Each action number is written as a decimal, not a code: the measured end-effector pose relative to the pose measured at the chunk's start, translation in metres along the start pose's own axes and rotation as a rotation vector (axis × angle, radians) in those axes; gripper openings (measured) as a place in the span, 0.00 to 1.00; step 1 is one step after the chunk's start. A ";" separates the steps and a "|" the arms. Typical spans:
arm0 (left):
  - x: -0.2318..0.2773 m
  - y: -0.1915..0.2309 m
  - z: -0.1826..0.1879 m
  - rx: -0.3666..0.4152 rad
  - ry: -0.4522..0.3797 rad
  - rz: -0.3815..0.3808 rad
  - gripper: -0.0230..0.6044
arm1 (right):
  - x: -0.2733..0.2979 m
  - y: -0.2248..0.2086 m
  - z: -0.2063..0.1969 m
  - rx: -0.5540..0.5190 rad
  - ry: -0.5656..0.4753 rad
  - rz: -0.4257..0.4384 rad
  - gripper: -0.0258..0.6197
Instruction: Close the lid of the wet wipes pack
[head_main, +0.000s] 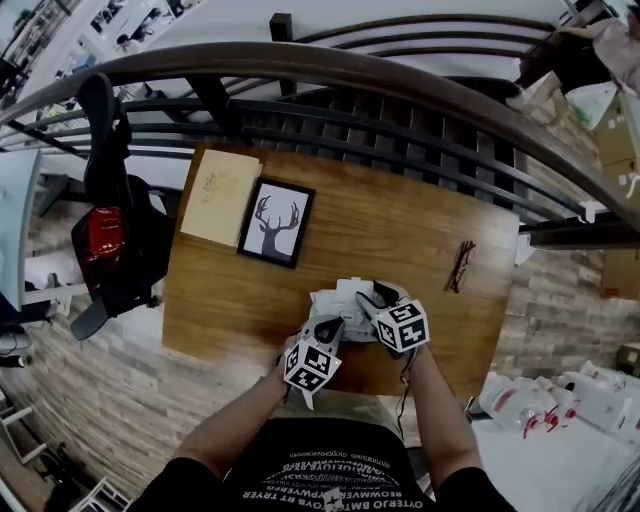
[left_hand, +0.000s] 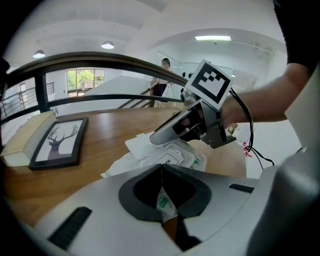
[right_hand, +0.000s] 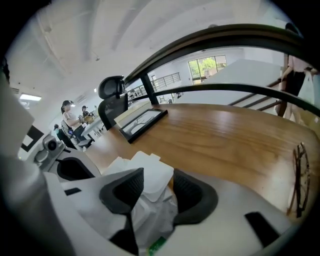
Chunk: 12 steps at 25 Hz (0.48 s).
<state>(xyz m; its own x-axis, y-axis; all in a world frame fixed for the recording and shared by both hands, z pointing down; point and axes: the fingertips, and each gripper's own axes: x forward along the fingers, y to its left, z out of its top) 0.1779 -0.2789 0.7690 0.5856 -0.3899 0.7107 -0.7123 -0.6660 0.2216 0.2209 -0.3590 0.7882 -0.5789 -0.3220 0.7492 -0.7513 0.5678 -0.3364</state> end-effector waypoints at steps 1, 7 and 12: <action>0.001 0.001 -0.001 -0.003 0.003 -0.006 0.08 | -0.003 0.000 0.003 0.007 -0.021 -0.001 0.32; 0.003 0.005 -0.005 -0.055 0.019 -0.032 0.08 | -0.026 0.016 0.017 0.082 -0.110 0.041 0.26; 0.002 0.005 -0.004 -0.086 0.039 -0.061 0.08 | -0.040 0.031 0.012 0.090 -0.095 0.060 0.26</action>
<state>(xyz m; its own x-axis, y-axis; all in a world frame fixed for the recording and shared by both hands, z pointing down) 0.1741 -0.2809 0.7742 0.6144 -0.3246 0.7191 -0.7076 -0.6300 0.3201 0.2167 -0.3377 0.7407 -0.6481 -0.3620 0.6701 -0.7371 0.5194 -0.4323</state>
